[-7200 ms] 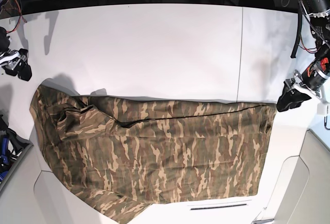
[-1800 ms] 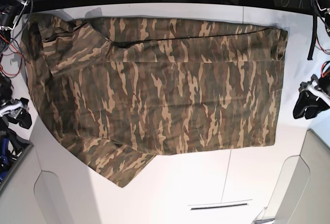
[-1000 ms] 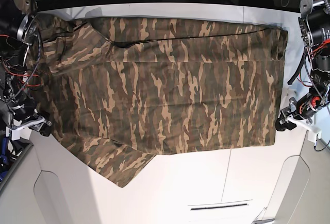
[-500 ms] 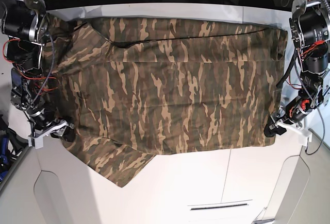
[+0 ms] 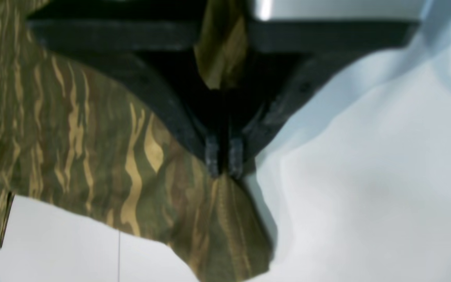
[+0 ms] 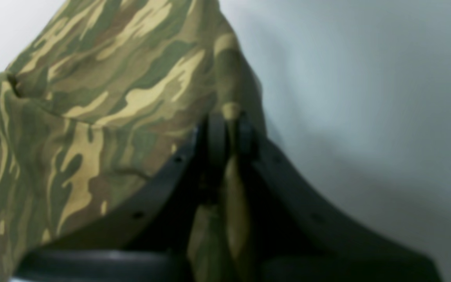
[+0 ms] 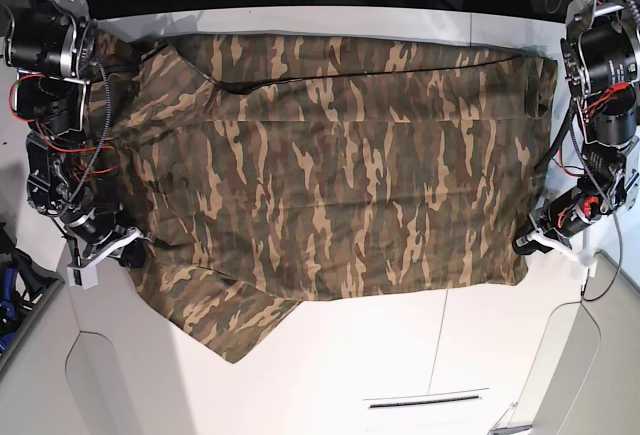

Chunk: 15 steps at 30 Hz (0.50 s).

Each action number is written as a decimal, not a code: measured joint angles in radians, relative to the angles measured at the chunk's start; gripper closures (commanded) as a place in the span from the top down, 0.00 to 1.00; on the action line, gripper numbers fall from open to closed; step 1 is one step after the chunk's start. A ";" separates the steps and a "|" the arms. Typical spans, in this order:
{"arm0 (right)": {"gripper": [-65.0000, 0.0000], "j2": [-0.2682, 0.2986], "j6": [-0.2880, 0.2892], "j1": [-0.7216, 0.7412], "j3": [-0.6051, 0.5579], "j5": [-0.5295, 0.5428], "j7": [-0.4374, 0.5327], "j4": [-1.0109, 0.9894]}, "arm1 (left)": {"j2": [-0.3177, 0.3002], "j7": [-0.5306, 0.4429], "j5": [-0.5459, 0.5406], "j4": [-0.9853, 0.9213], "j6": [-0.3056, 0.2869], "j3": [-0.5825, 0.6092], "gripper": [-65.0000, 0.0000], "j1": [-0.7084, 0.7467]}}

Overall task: Fold the T-shirt properly
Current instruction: 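Grasp the hem corners and fold the hem toward the folded shoulder edge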

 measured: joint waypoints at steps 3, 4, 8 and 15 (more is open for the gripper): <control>0.00 -0.001 -0.003 -0.005 -0.001 -0.012 -0.021 0.031 | -0.001 0.022 -0.038 0.000 0.000 0.001 0.00 -0.015; 0.00 -0.001 -0.003 -0.006 -0.001 -0.014 -0.032 0.042 | -0.003 0.034 -0.061 0.000 0.000 0.001 0.00 -0.018; 0.00 -0.003 -0.003 -0.009 -0.002 -0.019 -0.100 0.106 | -0.017 0.107 -0.140 0.014 0.000 0.002 0.00 -0.021; 0.00 0.007 -0.003 -0.063 -0.003 0.059 -0.179 0.275 | -0.043 0.246 -0.217 0.113 -0.002 0.002 0.00 -0.016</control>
